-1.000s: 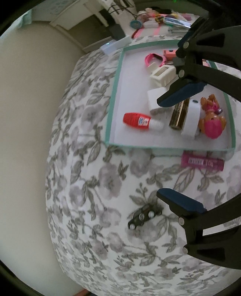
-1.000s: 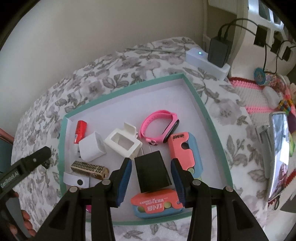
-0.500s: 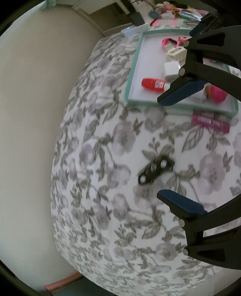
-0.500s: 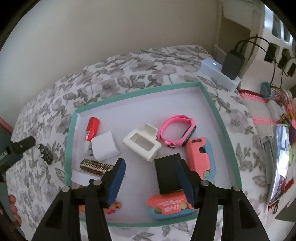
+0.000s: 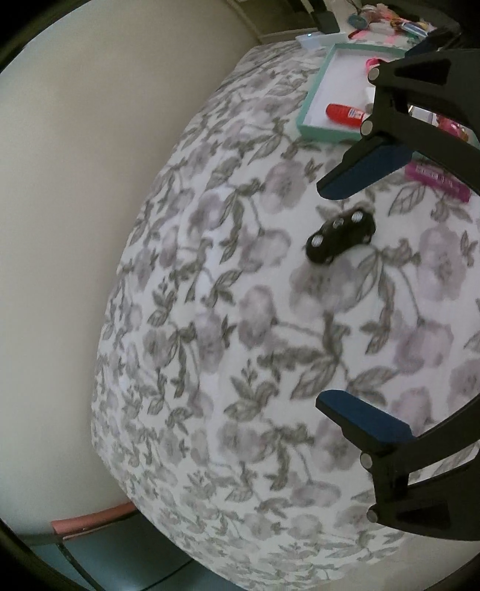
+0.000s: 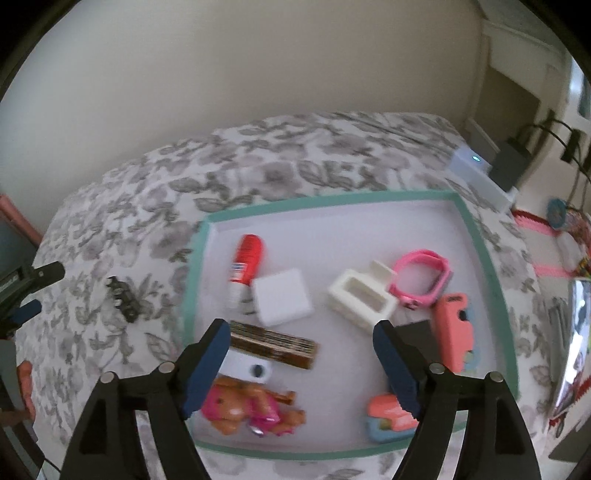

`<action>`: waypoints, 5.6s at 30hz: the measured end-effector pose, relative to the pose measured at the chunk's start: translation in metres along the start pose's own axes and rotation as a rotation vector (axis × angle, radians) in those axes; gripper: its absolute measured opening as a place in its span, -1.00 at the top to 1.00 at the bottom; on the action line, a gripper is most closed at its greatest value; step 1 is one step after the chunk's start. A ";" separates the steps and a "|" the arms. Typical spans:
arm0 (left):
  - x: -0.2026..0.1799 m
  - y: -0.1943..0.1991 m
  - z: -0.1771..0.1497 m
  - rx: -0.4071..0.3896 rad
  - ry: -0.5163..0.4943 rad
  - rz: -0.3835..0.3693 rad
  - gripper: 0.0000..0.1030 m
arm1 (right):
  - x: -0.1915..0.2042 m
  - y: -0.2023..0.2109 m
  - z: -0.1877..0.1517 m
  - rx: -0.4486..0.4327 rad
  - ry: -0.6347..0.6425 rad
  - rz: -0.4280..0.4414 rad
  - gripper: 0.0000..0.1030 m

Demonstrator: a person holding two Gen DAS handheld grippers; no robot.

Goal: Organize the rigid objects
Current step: 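Move the left tool toward the black toy car while the right tool approaches the pink lip balm, then grasp the black toy car with the left tool while the right tool grasps the pink lip balm, then carry the toy car with the left tool while the right tool carries the lip balm over the tray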

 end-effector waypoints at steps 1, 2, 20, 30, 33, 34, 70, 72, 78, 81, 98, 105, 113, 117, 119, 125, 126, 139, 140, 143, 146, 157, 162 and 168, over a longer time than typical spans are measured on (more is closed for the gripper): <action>0.002 0.001 0.002 -0.006 -0.003 0.003 -0.99 | 0.007 0.000 0.001 -0.006 0.013 0.012 -0.64; 0.005 0.002 0.003 -0.011 -0.006 0.008 -0.99 | 0.013 0.001 0.001 -0.009 0.022 0.019 -0.64; 0.024 -0.030 0.001 0.126 -0.061 -0.017 -0.99 | 0.110 -0.030 -0.015 0.051 0.201 0.103 -0.64; 0.010 -0.048 -0.007 0.195 -0.111 -0.047 -0.99 | 0.125 -0.046 -0.022 0.107 0.234 0.111 -0.06; 0.005 -0.048 -0.008 0.197 -0.127 -0.062 -0.99 | 0.125 -0.051 -0.025 0.140 0.233 0.112 0.07; 0.003 -0.047 -0.008 0.195 -0.134 -0.067 -0.99 | 0.126 -0.053 -0.026 0.148 0.237 0.108 0.14; -0.007 -0.071 -0.010 0.227 -0.135 -0.176 -0.99 | 0.161 -0.100 -0.063 0.416 0.224 -0.047 0.52; -0.014 -0.073 -0.010 0.223 -0.132 -0.187 -0.99 | 0.163 -0.099 -0.062 0.396 0.228 -0.033 0.52; -0.035 -0.087 -0.019 0.238 -0.162 -0.196 -0.85 | 0.172 -0.098 -0.066 0.363 0.280 -0.014 0.57; -0.046 -0.098 -0.028 0.262 -0.189 -0.186 -0.55 | 0.173 -0.097 -0.070 0.350 0.276 0.005 0.59; -0.069 -0.092 -0.049 0.266 -0.311 -0.138 0.30 | 0.134 -0.074 -0.080 0.312 0.221 0.111 0.61; -0.064 -0.079 -0.055 0.259 -0.306 -0.117 0.30 | 0.119 -0.048 -0.081 0.276 0.193 0.152 0.61; -0.058 -0.033 -0.057 0.206 -0.289 -0.170 0.30 | 0.096 -0.003 -0.071 0.209 0.116 0.236 0.61; -0.064 -0.006 -0.055 0.145 -0.311 -0.170 0.30 | 0.084 0.020 -0.065 0.169 0.078 0.271 0.61; -0.069 0.007 -0.055 0.112 -0.328 -0.157 0.30 | 0.075 0.031 -0.065 0.147 0.054 0.282 0.61; -0.080 0.031 -0.054 0.052 -0.334 -0.167 0.30 | 0.056 0.046 -0.061 0.102 0.011 0.297 0.61; -0.081 0.032 -0.053 0.046 -0.335 -0.166 0.30 | 0.057 0.043 -0.060 0.097 0.006 0.296 0.61; -0.121 0.052 -0.064 0.008 -0.375 -0.194 0.30 | 0.019 0.050 -0.045 0.044 -0.044 0.252 0.61; -0.125 0.053 -0.066 0.009 -0.383 -0.196 0.30 | 0.015 0.050 -0.044 0.044 -0.049 0.249 0.61; -0.139 0.055 -0.070 0.013 -0.411 -0.204 0.30 | 0.005 0.049 -0.043 0.046 -0.063 0.242 0.61; -0.152 0.055 -0.076 0.027 -0.434 -0.219 0.30 | -0.003 0.048 -0.042 0.049 -0.073 0.230 0.61; -0.193 0.047 -0.105 0.081 -0.509 -0.242 0.30 | -0.053 0.035 -0.045 0.076 -0.141 0.126 0.61; -0.212 0.043 -0.120 0.102 -0.549 -0.256 0.30 | -0.076 0.032 -0.048 0.084 -0.185 0.109 0.61; -0.229 0.039 -0.133 0.113 -0.598 -0.261 0.30 | -0.090 0.030 -0.050 0.087 -0.210 0.100 0.60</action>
Point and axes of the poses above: each gripper's, at about its wrist camera, not at the fingertips, and y roughly against the way its jaws point, x to its left, z to its top, the point moved 4 cm from there along -y, roughly the way its jaws point, and after that the axes turned 2 degrees about z, right-handed, at the moved point
